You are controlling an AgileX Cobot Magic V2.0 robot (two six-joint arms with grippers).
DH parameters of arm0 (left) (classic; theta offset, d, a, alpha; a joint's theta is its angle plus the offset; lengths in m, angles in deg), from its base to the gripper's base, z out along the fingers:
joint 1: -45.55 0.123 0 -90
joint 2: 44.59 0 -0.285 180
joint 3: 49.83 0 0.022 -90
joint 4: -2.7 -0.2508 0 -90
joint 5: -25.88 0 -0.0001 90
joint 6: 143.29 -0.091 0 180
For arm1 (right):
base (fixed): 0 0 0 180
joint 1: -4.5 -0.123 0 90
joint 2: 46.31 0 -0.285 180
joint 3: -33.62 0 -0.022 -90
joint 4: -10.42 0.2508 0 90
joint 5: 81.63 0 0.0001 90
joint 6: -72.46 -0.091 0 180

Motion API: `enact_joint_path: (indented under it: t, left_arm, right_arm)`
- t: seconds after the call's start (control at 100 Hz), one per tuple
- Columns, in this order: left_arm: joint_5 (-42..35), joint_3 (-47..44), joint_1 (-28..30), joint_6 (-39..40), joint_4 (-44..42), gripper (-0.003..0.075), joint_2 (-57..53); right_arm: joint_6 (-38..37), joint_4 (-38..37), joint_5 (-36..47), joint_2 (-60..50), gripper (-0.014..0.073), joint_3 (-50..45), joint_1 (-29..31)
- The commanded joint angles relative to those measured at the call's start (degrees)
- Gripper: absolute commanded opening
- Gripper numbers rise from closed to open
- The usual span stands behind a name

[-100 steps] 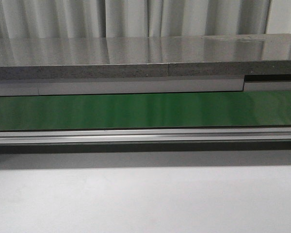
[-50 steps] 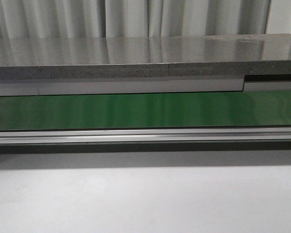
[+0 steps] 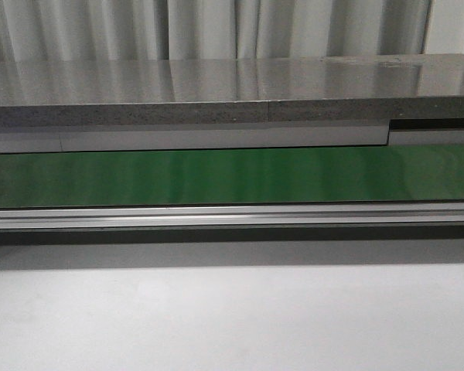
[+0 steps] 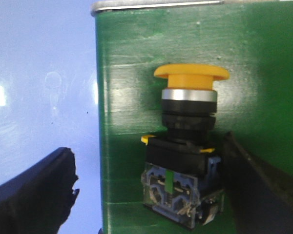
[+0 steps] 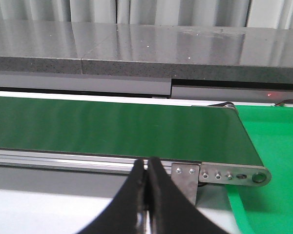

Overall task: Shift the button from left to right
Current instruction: 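Place the switch on the conveyor belt and open the left gripper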

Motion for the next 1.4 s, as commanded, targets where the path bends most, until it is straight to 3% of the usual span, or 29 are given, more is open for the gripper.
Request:
enact_joint_path:
  t: [0.0, 0.29, 0.48, 0.61, 0.87, 1.22, 1.39]
  left_arm:
    - [-1.8, 1.4, -0.4, -0.7, 0.7, 0.0579, -3.8]
    - [-2.1, 1.4, -0.4, -9.3, 13.8, 0.0579, -10.5]
    - [-2.2, 1.3, -0.4, -10.4, 14.7, 0.0579, -15.8]
    - [-6.2, -1.2, -0.4, -10.6, 14.7, 0.0579, -21.2]
    - [-21.4, -16.3, -0.9, -10.6, 15.7, 0.0579, -37.9]
    - [-41.2, -41.2, -7.0, -10.6, 16.1, 0.0579, -60.6]
    - [-45.2, -50.5, -7.7, -10.6, 16.2, 0.0579, -70.5]
  right_arm:
    - [0.0, -0.2, 4.9, -0.9, -0.0068, 1.0, 0.4]
    - [0.0, -0.2, 4.9, -0.9, -0.0068, 1.0, 0.4]
    - [0.0, -0.2, 4.9, -0.9, -0.0068, 1.0, 0.4]
    - [0.0, -0.2, 4.9, -0.9, -0.0068, 1.0, 0.4]
    - [0.0, -0.2, 4.9, -0.9, -0.0068, 1.0, 0.4]
    - [0.0, -0.2, 4.9, -0.9, -0.0068, 1.0, 0.4]
    - [0.0, -0.2, 4.9, -0.9, -0.0068, 1.0, 0.4]
